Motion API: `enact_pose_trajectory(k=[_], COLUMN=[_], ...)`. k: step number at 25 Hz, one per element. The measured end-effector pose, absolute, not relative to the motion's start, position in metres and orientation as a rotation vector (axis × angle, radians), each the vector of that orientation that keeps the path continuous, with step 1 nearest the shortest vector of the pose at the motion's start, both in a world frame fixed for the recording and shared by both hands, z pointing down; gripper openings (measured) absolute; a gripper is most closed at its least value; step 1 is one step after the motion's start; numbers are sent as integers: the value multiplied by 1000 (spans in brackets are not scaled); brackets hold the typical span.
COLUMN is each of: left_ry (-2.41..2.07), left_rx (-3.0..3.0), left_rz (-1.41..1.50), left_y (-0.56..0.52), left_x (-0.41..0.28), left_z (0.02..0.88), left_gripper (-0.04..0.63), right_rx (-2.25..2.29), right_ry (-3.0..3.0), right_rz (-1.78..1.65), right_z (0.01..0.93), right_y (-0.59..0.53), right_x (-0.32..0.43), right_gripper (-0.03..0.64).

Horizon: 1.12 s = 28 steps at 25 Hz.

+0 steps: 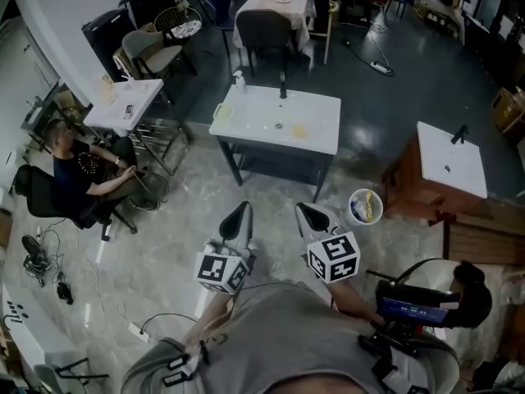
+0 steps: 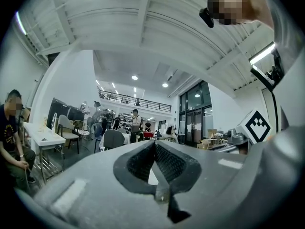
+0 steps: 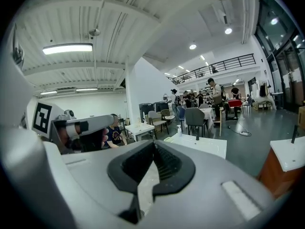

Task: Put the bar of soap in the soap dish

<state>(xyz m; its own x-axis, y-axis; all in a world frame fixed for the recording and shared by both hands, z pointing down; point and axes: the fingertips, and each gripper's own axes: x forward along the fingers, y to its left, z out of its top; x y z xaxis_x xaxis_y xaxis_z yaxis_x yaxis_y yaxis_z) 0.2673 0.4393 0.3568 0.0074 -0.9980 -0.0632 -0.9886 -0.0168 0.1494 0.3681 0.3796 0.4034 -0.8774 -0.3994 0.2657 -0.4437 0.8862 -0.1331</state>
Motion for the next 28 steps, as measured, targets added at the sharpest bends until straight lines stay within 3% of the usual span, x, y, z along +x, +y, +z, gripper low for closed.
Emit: enact_pose_trajectory(k=[11, 28], left_ry=[-2137, -1993], left_rx=[2185, 2319], left_rz=[-252, -213], left_y=[374, 255], left_x=[197, 33], left_z=[377, 387], left_gripper=[-9, -9], right_rx=[709, 907], right_ry=[-2774, -2705], right_rz=[253, 254], right_z=[418, 415], right_y=[315, 210], right_x=[319, 170], right_gripper=[3, 3])
